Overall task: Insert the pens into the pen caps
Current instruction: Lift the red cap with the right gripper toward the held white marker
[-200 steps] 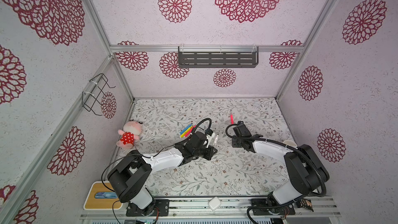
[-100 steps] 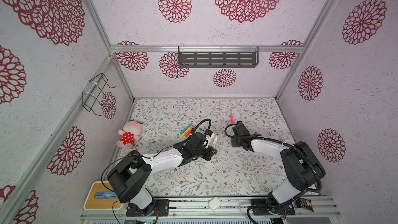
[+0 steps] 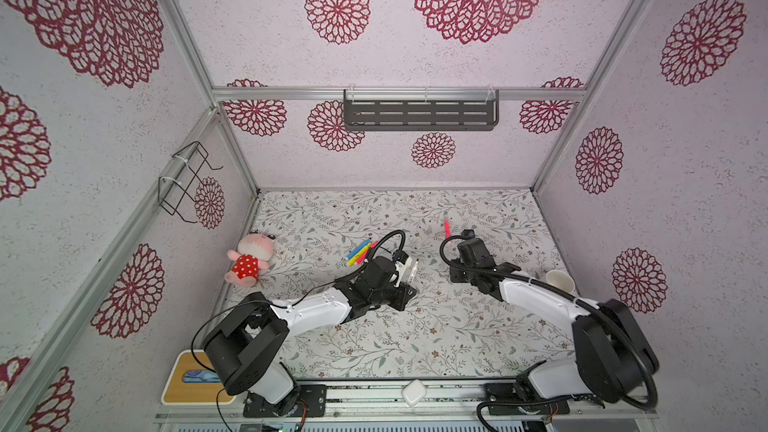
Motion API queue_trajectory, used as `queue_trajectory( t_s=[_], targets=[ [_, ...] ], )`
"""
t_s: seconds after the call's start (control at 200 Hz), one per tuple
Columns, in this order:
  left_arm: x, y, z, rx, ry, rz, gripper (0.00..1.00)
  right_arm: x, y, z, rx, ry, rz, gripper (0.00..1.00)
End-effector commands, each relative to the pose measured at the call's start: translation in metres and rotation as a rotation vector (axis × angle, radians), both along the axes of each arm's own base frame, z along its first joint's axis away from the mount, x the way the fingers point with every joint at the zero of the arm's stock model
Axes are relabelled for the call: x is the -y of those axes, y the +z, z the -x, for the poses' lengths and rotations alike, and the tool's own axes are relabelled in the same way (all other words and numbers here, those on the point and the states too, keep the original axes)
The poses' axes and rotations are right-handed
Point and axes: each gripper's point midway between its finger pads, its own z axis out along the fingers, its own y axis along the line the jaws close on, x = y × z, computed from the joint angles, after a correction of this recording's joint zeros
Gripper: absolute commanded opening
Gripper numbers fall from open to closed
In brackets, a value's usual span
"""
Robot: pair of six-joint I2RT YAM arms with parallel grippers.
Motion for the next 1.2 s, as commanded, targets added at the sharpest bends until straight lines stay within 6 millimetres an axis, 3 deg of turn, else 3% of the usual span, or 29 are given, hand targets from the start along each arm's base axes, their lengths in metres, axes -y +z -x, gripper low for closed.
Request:
queue_trajectory(
  t_s=[0.0, 0.045, 0.105, 0.3, 0.495, 0.665, 1.196],
  targets=[
    [-0.002, 0.025, -0.001, 0.15, 0.014, 0.012, 0.0, -0.058, 0.068, 0.025, 0.116, 0.374, -0.334, 0.06],
    [-0.004, 0.032, 0.003, 0.191, 0.013, 0.022, 0.0, -0.081, 0.096, 0.049, 0.139, 0.564, -0.482, 0.08],
    [-0.009, 0.038, 0.007, 0.228, 0.02, 0.038, 0.0, -0.088, 0.119, 0.063, 0.162, 0.669, -0.524, 0.08],
    [-0.027, 0.056, 0.021, 0.33, 0.048, 0.042, 0.0, -0.085, 0.139, 0.073, 0.158, 0.766, -0.509, 0.05],
    [-0.02, 0.056, 0.034, 0.348, 0.007, -0.035, 0.0, -0.096, 0.16, 0.082, 0.158, 0.883, -0.563, 0.05],
    [-0.015, 0.062, 0.037, 0.365, 0.001, -0.037, 0.0, -0.098, 0.168, 0.083, 0.151, 0.917, -0.543, 0.03],
    [-0.005, 0.064, 0.037, 0.377, -0.014, -0.051, 0.0, -0.102, 0.158, 0.086, 0.092, 0.939, -0.543, 0.03]
  ],
)
